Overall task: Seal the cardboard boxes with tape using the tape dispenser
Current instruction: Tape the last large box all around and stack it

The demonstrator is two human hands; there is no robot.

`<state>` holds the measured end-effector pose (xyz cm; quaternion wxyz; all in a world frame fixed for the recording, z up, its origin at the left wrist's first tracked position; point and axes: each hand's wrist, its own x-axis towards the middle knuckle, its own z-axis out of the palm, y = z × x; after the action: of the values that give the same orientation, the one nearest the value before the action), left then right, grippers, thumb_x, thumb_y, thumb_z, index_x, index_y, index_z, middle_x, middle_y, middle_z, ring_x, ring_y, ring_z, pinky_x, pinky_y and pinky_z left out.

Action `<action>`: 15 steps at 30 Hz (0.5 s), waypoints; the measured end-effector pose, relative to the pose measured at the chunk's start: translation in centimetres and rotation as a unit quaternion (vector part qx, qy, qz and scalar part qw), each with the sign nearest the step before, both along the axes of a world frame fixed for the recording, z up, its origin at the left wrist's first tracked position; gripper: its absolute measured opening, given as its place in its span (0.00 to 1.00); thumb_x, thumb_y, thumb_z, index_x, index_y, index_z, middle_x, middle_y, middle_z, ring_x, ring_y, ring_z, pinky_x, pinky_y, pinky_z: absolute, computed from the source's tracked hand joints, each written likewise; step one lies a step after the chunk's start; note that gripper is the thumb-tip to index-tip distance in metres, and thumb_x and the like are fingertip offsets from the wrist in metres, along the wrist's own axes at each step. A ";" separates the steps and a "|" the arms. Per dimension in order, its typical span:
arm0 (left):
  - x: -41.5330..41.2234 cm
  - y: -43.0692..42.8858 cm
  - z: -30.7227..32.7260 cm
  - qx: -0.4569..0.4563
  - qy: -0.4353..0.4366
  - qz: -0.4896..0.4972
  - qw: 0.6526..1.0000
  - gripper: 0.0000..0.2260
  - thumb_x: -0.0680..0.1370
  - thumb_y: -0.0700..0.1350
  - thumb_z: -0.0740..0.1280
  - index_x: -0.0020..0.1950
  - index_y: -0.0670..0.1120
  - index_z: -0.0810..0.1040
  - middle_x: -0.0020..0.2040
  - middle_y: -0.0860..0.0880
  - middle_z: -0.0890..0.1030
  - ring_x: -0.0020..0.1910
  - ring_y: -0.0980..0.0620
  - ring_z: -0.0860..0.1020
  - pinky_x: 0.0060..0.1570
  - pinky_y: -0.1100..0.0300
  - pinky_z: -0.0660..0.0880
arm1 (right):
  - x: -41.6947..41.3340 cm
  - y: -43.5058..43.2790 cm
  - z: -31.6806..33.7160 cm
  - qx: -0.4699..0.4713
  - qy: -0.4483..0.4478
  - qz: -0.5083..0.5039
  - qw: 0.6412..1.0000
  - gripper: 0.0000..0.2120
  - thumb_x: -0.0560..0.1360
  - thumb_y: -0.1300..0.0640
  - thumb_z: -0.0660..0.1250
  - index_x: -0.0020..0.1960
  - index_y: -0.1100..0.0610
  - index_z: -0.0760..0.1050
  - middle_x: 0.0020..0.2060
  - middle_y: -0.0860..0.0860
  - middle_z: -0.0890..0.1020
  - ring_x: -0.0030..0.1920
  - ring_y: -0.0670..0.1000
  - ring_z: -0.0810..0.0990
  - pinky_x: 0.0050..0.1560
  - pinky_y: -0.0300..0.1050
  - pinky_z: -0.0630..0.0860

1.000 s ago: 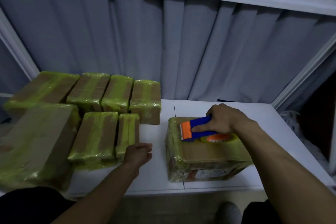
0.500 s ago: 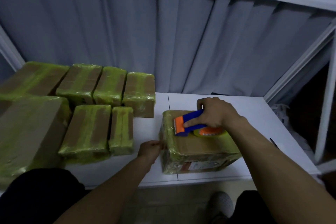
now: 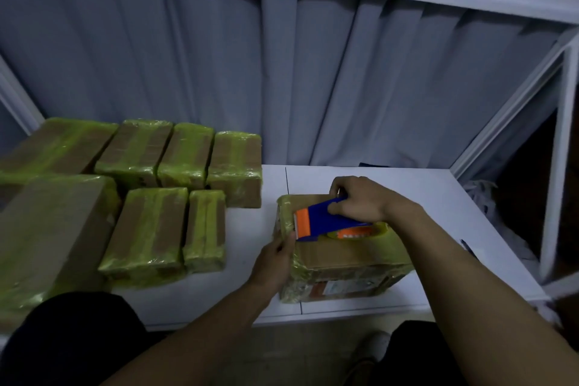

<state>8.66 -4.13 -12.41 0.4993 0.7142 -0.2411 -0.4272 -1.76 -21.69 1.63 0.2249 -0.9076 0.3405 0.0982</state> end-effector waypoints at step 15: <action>8.3 2.4 1.5 0.015 -0.191 0.068 0.979 0.13 0.86 0.43 0.55 0.56 0.46 0.79 0.48 0.50 0.80 0.43 0.56 0.76 0.37 0.70 0.68 | 2.0 3.9 -2.2 0.182 -0.131 0.011 0.975 0.25 0.74 0.27 0.63 0.52 0.47 0.82 0.44 0.45 0.87 0.45 0.44 0.85 0.51 0.44 0.80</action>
<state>16.93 -1.77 -10.93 0.4610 0.8048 -0.2762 -0.2520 0.20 -17.77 -0.58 0.4275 -0.8603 0.2745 0.0417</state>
